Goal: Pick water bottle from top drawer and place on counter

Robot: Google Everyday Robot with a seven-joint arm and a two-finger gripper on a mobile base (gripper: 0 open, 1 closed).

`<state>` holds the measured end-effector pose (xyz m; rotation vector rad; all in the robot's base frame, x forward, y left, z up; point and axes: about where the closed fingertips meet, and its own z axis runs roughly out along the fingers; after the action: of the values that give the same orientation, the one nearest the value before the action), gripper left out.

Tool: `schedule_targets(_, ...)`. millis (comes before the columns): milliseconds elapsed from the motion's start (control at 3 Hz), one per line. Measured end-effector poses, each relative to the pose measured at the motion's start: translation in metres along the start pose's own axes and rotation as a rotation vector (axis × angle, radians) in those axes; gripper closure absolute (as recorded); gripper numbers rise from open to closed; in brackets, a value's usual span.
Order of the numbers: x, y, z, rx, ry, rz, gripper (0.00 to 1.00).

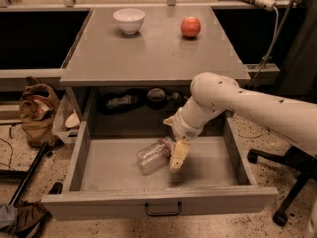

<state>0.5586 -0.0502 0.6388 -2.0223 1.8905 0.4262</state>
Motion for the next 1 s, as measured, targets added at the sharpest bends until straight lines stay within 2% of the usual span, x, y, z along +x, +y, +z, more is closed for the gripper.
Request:
schedule_targets(333,-0.0003,0.0001,0.0109,-0.050,-0.015,-0.004,0.00)
schedule_targets(1000,-0.0002,0.0003,0.0114,-0.053,-0.016,-0.004,0.41)
